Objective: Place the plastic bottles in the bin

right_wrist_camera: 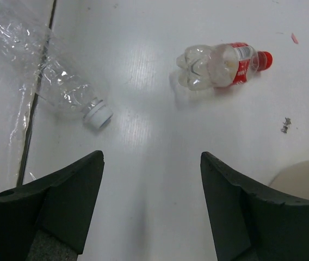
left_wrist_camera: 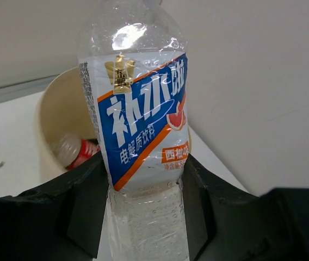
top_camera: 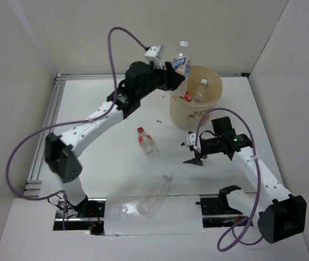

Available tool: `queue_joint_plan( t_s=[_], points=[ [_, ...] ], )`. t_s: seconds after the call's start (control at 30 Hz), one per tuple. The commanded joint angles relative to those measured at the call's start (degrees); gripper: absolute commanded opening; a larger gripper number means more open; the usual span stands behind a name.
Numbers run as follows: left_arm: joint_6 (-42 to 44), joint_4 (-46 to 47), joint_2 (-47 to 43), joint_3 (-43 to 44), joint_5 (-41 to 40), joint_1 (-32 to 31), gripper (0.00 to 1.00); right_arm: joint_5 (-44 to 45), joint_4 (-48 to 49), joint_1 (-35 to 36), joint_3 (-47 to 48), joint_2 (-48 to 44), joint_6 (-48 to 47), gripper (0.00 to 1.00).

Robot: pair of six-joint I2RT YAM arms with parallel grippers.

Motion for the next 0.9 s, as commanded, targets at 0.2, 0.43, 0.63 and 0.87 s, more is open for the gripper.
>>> queue_joint_plan(
  t_s=[0.2,0.43,0.63,0.87],
  points=[
    [-0.2,-2.9,24.0,27.4,2.8,-3.5,0.99,2.4,1.3,6.4,-0.9,-1.8,-2.1,1.00],
    [2.5,-3.2,17.5,21.7,-1.1,-3.5,1.00,4.0,5.3,15.1,-3.0,0.6,-5.8,1.00],
    [2.7,-6.0,-4.8,-6.2,-12.7,-1.8,1.00,7.7,11.7,27.6,-4.5,7.6,-6.6,1.00],
    [-7.8,-8.9,-28.5,-40.6,-14.9,2.9,1.00,14.2,22.6,40.1,-6.0,19.3,-3.8,1.00]
  ],
)
